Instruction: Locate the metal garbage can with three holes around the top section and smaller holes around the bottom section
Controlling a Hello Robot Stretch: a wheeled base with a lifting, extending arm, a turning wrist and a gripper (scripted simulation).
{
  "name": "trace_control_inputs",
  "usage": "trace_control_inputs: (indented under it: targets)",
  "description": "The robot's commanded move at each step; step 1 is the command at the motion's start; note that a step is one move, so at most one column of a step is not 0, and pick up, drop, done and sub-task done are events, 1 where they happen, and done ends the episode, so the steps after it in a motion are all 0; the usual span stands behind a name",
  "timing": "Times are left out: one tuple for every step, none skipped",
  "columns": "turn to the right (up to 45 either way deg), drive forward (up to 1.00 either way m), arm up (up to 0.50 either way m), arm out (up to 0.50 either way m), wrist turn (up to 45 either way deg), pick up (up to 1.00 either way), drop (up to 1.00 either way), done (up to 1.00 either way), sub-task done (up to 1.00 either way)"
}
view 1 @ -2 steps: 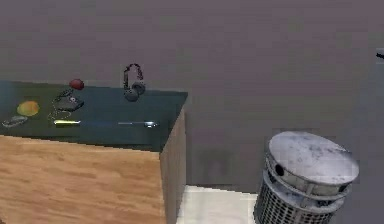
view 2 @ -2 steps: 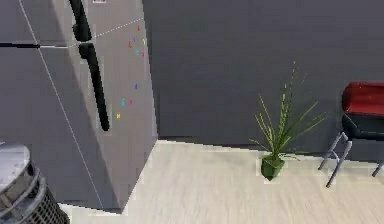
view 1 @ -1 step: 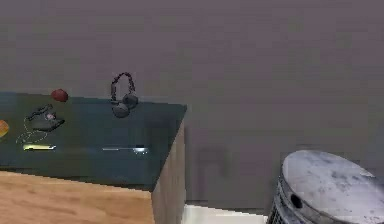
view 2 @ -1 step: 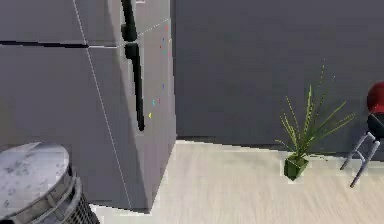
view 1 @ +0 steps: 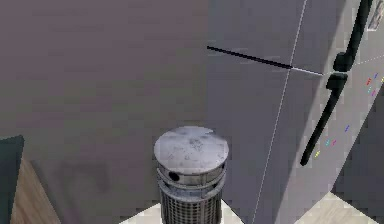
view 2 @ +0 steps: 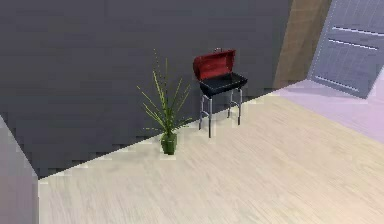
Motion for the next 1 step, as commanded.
trace_control_inputs:
  targets:
    - [0.0, 0.00, 0.00, 0.00, 0.0, 0.00, 0.00, 1.00, 0.00]
